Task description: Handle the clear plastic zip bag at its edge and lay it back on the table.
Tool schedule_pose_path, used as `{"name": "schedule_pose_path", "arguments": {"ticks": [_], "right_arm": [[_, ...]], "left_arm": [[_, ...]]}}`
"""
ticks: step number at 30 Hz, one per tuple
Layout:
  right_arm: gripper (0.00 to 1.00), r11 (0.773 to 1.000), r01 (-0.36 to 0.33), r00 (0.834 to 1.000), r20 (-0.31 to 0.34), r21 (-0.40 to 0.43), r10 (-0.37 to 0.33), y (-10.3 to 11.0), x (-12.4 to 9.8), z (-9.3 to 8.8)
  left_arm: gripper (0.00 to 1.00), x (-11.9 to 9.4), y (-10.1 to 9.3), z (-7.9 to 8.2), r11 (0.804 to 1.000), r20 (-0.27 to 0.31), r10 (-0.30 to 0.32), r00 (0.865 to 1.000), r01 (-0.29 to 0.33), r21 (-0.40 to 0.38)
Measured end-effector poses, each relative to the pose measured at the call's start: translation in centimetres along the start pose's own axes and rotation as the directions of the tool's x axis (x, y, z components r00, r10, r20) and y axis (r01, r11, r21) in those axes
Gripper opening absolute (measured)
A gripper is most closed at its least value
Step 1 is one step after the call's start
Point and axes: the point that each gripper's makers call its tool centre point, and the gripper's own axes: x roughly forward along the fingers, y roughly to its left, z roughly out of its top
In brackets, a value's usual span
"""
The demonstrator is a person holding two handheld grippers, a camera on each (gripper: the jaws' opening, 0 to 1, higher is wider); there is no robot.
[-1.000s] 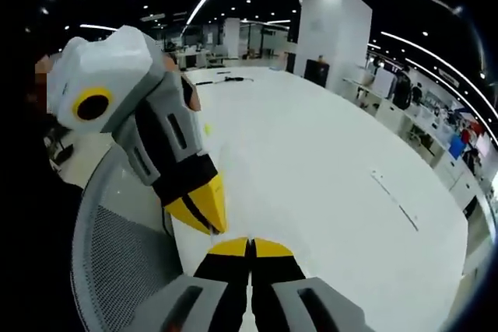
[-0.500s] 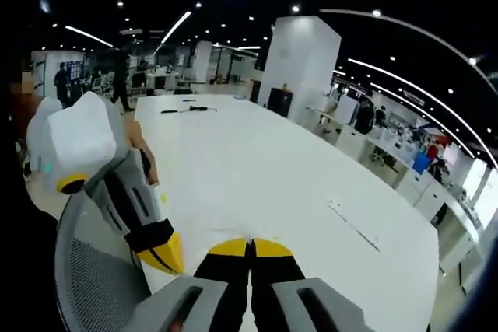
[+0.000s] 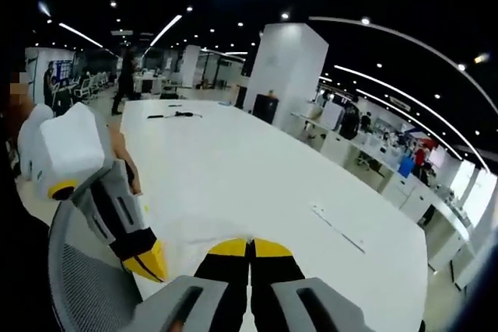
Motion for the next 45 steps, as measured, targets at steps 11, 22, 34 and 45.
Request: {"name": "schedule_pose_path", "arguments": {"ticks": [11,22,34,45], "right_arm": [[0.0,0.996,-0.01,1.0,0.006,-0.092,0.011,0.9,0.5,0.1],[0.0,0.986,-0.031,0.999,-0.048,-0.166,0.024,1.8,2.3,-1.9],[0.0,0.971,-0.044,0.997,-0.067,-0.235,0.029,2.8,4.6,-4.1],[0.0,0.964,-0.043,0.996,-0.09,-0.264,0.02,2.9,6.0,-6.2]], "left_arm": [[0.0,0.1,0.5,-0.9,0.999,0.016,0.044,0.999,-0.044,-0.029],[0.01,-1.6,0.7,1.2,0.982,0.133,0.058,0.989,-0.033,-0.184],[0.12,-5.0,1.1,0.2,0.911,0.205,0.167,0.964,-0.071,-0.407],[0.24,-7.6,1.2,-3.1,0.811,0.151,0.285,0.947,-0.154,-0.564]]}}
